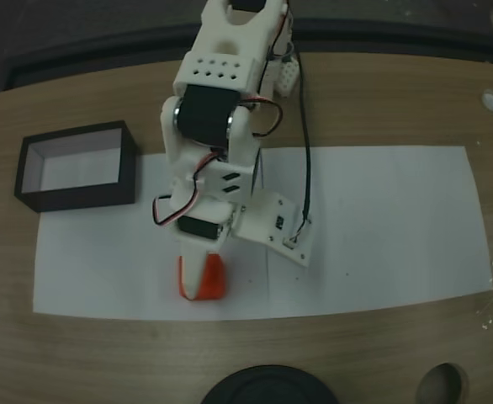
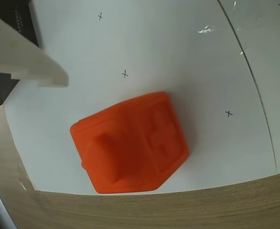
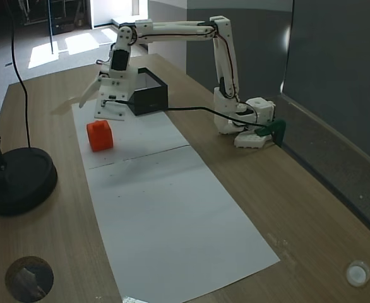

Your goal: Grab a orange square and put it in the box.

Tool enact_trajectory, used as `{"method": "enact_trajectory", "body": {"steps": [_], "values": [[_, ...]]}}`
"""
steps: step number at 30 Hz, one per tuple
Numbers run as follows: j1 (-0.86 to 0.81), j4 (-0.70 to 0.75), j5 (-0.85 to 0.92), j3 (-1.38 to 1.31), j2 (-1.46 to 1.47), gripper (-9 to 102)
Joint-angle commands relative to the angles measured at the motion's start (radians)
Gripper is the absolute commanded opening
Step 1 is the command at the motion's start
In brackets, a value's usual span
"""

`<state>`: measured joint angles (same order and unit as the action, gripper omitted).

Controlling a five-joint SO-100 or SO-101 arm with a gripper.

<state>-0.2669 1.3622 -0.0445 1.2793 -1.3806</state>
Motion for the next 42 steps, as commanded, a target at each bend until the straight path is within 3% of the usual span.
{"method": "enact_trajectory", "body": {"steps": [1, 14, 20, 27, 32, 36, 42], "values": [[-0.011, 0.014, 0.011, -0.181, 0.054, 37], [-0.058, 0.012, 0.017, -0.244, 0.276, 37], [-0.049, 0.012, 0.064, -0.244, 0.311, 12], [-0.098, 0.028, 0.067, -0.347, 0.27, 11], [-0.218, 0.152, 0.138, -0.658, 0.155, 11], [-0.408, 0.213, 0.199, -0.874, 0.101, 11], [-0.695, 0.202, 0.241, -0.914, 0.13, 11]]}}
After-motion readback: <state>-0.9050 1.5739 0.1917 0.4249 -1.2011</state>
